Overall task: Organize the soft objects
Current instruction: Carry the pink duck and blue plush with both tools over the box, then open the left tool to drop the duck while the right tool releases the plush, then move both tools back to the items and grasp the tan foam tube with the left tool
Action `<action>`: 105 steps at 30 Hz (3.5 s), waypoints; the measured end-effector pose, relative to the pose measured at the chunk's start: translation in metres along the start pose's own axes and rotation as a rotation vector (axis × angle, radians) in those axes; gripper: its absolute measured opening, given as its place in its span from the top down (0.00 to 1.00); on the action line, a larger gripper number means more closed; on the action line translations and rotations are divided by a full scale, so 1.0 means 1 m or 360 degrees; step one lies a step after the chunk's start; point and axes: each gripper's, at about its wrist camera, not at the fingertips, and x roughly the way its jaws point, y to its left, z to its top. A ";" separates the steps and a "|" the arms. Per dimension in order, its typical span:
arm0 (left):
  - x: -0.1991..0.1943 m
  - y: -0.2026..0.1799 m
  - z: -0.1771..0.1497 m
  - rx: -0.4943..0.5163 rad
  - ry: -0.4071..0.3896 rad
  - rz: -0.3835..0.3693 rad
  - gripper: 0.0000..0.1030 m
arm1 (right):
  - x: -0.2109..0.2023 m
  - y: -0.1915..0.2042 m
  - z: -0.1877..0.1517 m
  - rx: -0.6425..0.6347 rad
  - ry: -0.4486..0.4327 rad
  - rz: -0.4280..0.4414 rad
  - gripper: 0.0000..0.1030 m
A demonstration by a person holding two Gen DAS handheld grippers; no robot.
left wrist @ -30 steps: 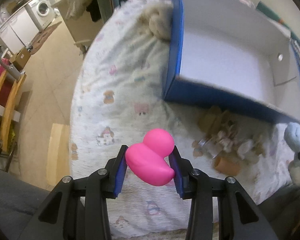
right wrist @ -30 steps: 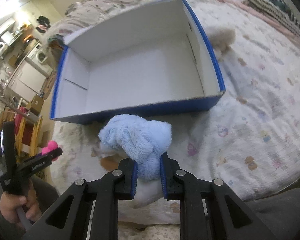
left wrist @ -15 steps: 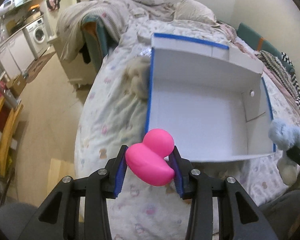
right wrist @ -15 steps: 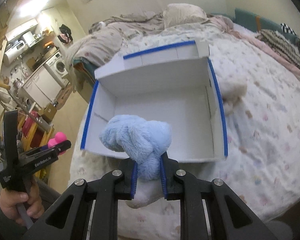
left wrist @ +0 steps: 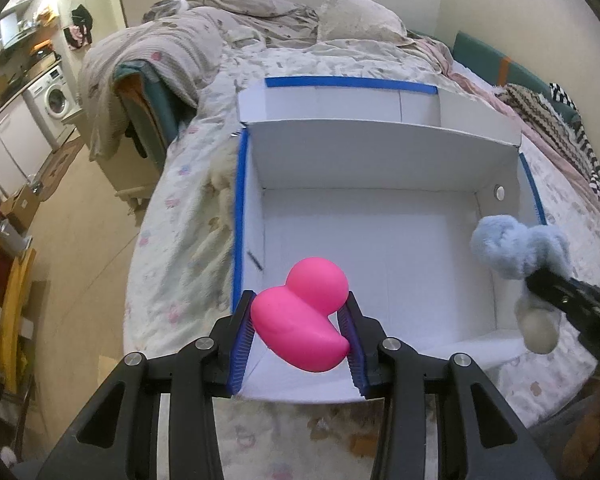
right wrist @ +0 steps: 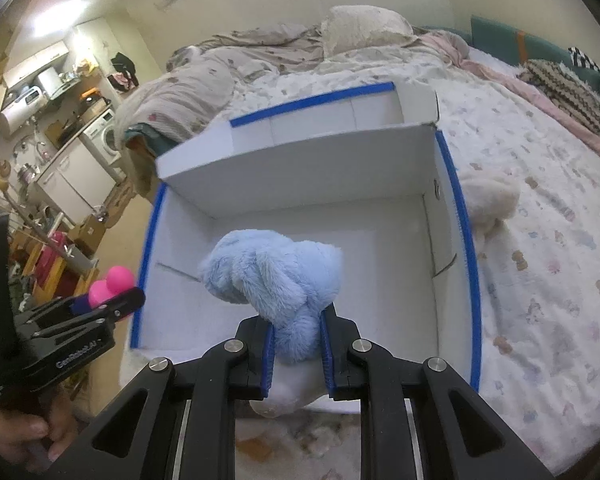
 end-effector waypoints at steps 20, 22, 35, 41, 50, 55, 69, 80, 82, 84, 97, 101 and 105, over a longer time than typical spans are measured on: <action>0.087 -0.030 -0.010 0.0156 0.0027 -0.0043 0.64 | 0.092 -0.018 -0.023 0.0008 0.0306 -0.0152 0.79; 0.091 -0.030 -0.011 0.0149 0.0041 -0.0046 0.64 | 0.097 -0.019 -0.024 0.0020 0.0332 -0.0146 0.79; 0.095 -0.030 -0.011 0.0120 0.0032 -0.0033 0.63 | 0.108 -0.025 -0.021 0.0061 0.0365 -0.0117 0.74; 0.097 -0.032 -0.013 0.0142 0.0049 -0.0031 0.55 | 0.100 -0.031 -0.017 0.0097 0.0329 -0.0080 0.48; 0.089 -0.036 -0.013 0.0173 0.0007 -0.0039 0.35 | 0.086 -0.037 -0.015 0.0194 0.0221 0.0016 0.19; 0.083 -0.032 -0.013 0.0152 -0.0013 -0.0048 0.35 | 0.089 -0.040 -0.012 0.0246 0.0240 0.0033 0.14; 0.043 -0.019 -0.028 0.0123 -0.0121 0.0004 0.35 | 0.062 -0.030 -0.019 0.0163 0.0172 -0.0012 0.14; 0.014 0.011 -0.060 -0.0012 -0.0101 0.0021 0.35 | 0.024 -0.023 -0.036 0.0069 0.0094 -0.0064 0.14; 0.009 0.019 -0.066 -0.0054 -0.0106 0.0028 0.35 | 0.019 -0.023 -0.040 0.0069 0.0085 -0.0067 0.14; 0.006 0.027 -0.068 -0.0102 -0.0102 0.0031 0.35 | 0.014 -0.025 -0.047 0.0081 0.0086 -0.0074 0.14; 0.000 0.065 -0.092 -0.0268 -0.0053 0.0067 0.35 | -0.005 -0.027 -0.069 0.0113 0.0097 -0.0085 0.14; 0.009 0.063 -0.095 -0.0265 0.0022 0.0050 0.35 | -0.006 -0.025 -0.078 0.0141 0.0130 -0.0053 0.14; 0.022 0.054 -0.099 -0.0235 0.0115 0.0003 0.35 | -0.001 -0.019 -0.083 0.0123 0.0173 -0.0032 0.14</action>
